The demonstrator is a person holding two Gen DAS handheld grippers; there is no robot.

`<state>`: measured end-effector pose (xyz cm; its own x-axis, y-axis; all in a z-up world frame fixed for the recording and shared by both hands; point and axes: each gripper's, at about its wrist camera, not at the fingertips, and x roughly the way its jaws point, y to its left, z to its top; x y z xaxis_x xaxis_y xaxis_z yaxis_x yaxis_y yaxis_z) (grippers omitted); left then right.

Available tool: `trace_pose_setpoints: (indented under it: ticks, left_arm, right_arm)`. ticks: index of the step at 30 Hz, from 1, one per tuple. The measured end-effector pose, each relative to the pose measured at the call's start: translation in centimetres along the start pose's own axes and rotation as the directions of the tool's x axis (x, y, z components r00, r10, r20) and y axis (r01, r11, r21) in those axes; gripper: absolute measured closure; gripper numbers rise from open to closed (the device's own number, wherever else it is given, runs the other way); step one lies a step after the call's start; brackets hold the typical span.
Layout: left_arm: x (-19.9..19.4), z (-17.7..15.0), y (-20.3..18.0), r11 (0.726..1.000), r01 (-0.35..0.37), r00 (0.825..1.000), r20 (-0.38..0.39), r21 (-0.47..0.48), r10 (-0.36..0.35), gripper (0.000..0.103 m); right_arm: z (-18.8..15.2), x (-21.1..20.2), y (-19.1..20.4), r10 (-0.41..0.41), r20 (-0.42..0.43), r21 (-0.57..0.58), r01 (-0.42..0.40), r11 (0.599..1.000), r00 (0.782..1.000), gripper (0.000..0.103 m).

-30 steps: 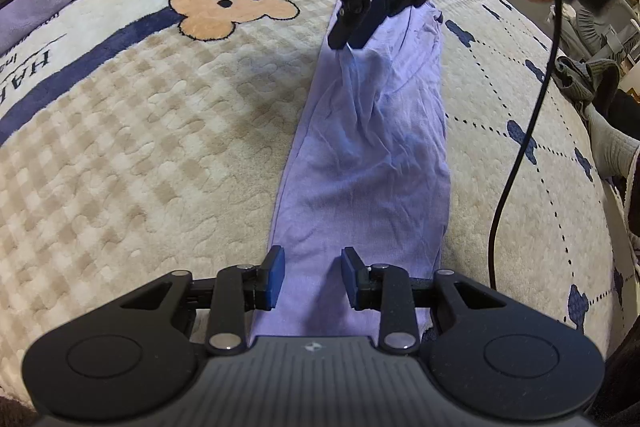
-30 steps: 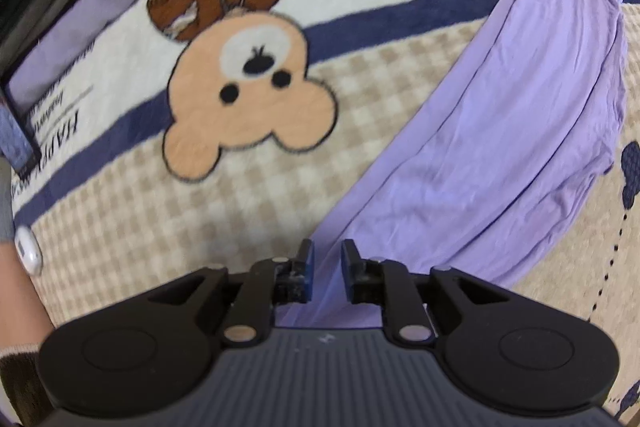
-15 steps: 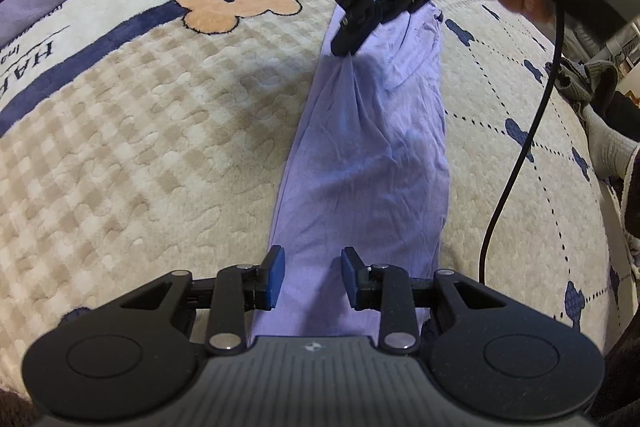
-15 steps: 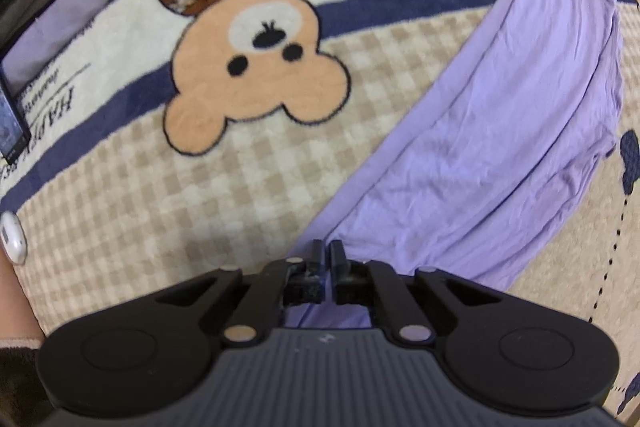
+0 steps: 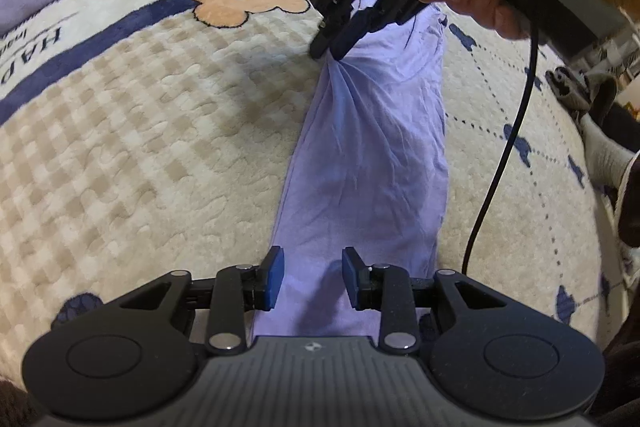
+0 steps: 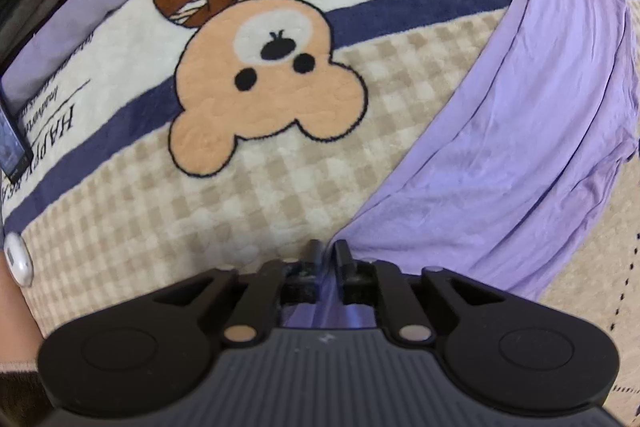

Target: Fold clothes

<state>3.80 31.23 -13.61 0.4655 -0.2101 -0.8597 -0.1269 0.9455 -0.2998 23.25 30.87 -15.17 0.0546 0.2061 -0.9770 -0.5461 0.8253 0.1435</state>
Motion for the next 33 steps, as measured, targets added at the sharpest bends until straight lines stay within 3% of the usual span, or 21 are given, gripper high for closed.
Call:
trace_pose_setpoints:
  ticks: [6,10,12,26,29,33]
  left_arm:
    - [-1.6,-0.2,0.6,0.998,-0.061,0.998,-0.003,-0.028,0.061,0.066]
    - [-2.3,-0.6,2.2,0.994,-0.040,0.999,-0.024,-0.099,0.037,0.065]
    - [-1.8,-0.8,3.0,0.991,-0.038,0.996,-0.090,-0.127,0.027,0.066]
    - [-1.5,-2.0,5.0,0.978,0.038,0.977,-0.200,-0.203,-0.080,0.067]
    - [-1.2,-2.3,5.0,0.978,0.062,0.965,-0.239,-0.198,-0.109,0.067]
    - [-0.9,-2.4,4.8,0.981,0.062,0.959,-0.262,-0.184,-0.110,0.067]
  right_arm:
    - [-1.1,-2.7,-1.2,0.044,0.038,0.010,-0.044,0.999,0.998,0.071]
    - [-3.0,-3.9,-2.4,0.072,0.048,0.020,-0.073,0.997,0.996,0.070]
    - [-4.2,-4.2,-2.7,0.088,0.043,0.024,-0.089,0.996,0.995,0.070]
    - [-16.0,-3.7,-4.8,0.235,-0.018,0.067,-0.233,0.970,0.972,0.070]
    - [-18.4,-3.1,-4.7,0.291,-0.029,0.082,-0.288,0.954,0.956,0.070]
    - [-21.8,-1.7,-4.3,0.436,-0.039,0.080,-0.432,0.898,0.899,0.070]
